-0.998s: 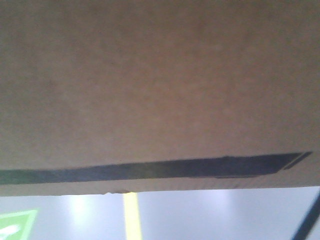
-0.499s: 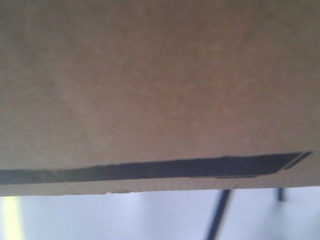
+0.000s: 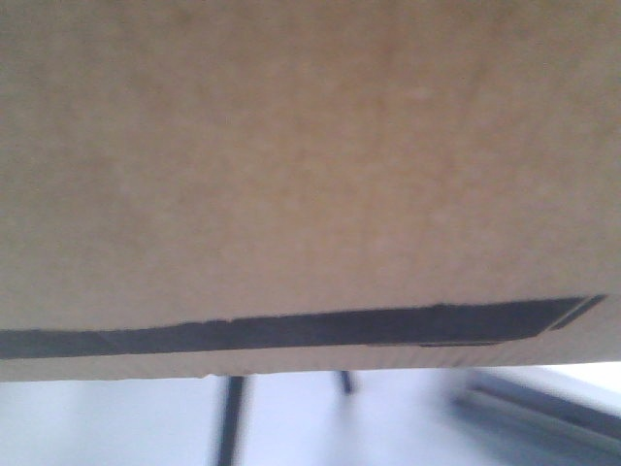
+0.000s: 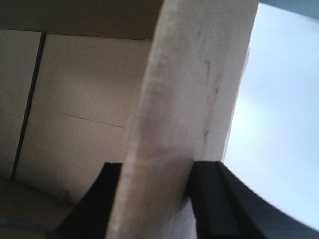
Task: Grab box from left shelf to table start
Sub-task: 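Carry the box with both grippers while driving toward the white table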
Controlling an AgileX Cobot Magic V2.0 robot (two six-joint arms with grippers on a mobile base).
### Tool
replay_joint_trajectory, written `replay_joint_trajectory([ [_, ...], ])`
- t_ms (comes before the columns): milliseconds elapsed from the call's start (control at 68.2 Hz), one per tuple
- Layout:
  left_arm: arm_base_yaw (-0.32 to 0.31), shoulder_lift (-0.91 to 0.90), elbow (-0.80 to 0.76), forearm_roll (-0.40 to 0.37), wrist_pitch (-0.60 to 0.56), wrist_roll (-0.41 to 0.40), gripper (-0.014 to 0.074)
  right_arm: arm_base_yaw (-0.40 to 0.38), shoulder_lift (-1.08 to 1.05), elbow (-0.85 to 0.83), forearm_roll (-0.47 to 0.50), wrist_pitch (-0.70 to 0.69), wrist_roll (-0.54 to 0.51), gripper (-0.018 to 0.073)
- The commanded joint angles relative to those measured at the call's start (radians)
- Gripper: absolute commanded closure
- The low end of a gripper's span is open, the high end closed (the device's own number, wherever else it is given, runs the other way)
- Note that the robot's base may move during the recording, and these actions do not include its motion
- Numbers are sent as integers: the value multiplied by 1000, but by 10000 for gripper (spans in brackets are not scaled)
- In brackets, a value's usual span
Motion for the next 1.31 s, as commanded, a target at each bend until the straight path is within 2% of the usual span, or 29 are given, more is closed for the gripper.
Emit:
replay_joint_trajectory([
  [0,-22,-3,-40,-66,-141,104,689,-6,14,-31,-54,-150,-26,500],
  [1291,-22,-3,-40,-66,-141,104,689,-6,14,-31,-54,-150,-26,500],
])
